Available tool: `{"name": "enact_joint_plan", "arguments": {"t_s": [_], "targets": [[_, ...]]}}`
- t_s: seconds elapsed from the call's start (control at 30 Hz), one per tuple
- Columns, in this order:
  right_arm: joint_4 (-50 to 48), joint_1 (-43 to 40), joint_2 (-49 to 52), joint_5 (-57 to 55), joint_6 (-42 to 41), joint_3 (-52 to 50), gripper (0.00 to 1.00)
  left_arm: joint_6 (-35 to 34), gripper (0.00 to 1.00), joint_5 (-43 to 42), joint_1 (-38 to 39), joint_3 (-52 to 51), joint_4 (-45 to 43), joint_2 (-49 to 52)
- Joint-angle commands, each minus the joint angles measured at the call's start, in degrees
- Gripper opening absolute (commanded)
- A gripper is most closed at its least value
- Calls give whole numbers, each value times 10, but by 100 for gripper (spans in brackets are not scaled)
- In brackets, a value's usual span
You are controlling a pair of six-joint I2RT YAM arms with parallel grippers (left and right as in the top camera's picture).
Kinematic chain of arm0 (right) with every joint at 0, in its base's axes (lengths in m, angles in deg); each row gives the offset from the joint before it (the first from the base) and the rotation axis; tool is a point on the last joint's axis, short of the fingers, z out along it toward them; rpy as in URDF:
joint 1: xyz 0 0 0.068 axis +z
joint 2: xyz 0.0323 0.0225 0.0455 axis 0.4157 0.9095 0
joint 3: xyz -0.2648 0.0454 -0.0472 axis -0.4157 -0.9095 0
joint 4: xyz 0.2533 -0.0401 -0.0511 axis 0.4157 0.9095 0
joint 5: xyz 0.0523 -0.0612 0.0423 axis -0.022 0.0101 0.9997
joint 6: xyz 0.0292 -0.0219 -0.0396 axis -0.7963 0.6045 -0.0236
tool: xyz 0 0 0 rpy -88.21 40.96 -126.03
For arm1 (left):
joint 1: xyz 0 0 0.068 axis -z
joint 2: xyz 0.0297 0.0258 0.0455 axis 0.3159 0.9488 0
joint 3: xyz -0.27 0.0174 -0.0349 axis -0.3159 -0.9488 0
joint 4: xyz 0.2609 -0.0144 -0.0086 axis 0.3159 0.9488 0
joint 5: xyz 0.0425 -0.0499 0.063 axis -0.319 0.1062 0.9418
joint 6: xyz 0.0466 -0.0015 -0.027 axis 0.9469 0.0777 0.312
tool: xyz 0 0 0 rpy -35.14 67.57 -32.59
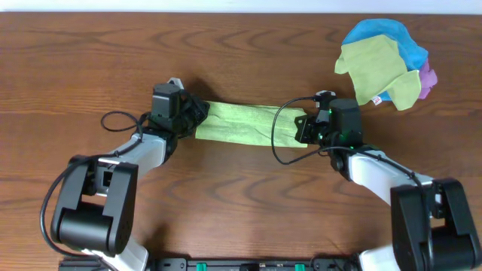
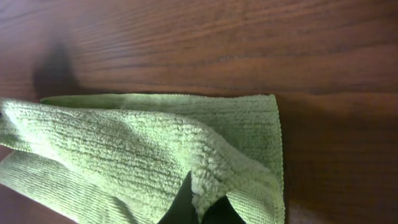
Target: Fold the cloth
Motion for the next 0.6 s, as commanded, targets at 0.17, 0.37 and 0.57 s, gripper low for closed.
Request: {"name": "enact_joint_plan", "arguments": {"t_s": [0.17, 0.37, 0.57], "targets": [[-3, 4, 19, -10, -1, 13, 6, 24, 7, 24, -2, 9, -2, 20], [-3, 4, 19, 1, -1, 13, 33, 32, 32, 25, -2, 10, -10, 20], [3, 3, 5, 25, -7, 13, 42, 71, 46, 11, -6, 15, -9, 8]]}}
